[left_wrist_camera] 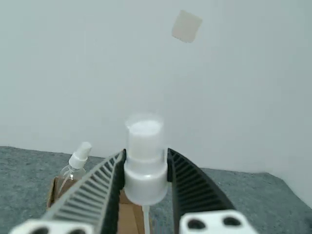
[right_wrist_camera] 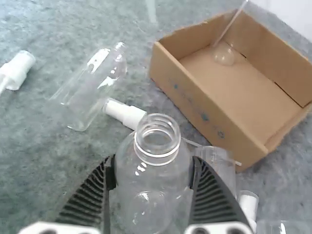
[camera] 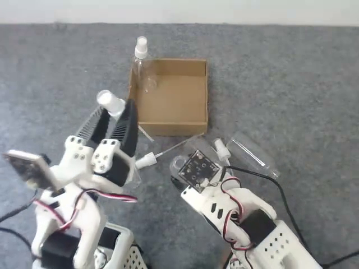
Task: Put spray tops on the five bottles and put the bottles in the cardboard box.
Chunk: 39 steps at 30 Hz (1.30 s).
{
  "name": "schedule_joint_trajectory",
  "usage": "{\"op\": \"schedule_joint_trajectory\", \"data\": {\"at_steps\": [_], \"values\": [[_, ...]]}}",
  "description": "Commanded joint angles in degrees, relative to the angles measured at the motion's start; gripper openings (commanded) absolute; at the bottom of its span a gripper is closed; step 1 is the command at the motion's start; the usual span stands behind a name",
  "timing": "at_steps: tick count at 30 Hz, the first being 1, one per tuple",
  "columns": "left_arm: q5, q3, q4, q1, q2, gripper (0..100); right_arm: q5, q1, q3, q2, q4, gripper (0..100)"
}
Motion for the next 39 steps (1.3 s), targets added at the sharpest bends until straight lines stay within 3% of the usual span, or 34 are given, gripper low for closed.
{"op": "schedule_joint_trajectory", "data": {"at_steps": [1, 17, 23, 39], "values": [[0.79, 0.57, -1.85, 3.16, -0.53, 1, 0.0, -1.8, -3.52, 1.01, -2.77, 0.7], [0.79, 0.4, -1.85, 5.1, -0.53, 1, 0.0, -1.89, -0.26, 1.01, -8.22, 0.7], [0.35, 0.31, -1.93, 11.08, -0.53, 1, 0.0, -1.8, -0.18, 1.01, -8.22, 0.7], [-1.67, -4.53, 1.41, 11.34, -0.53, 1, 0.44, -1.54, -0.09, 1.01, -8.22, 0.7]]}}
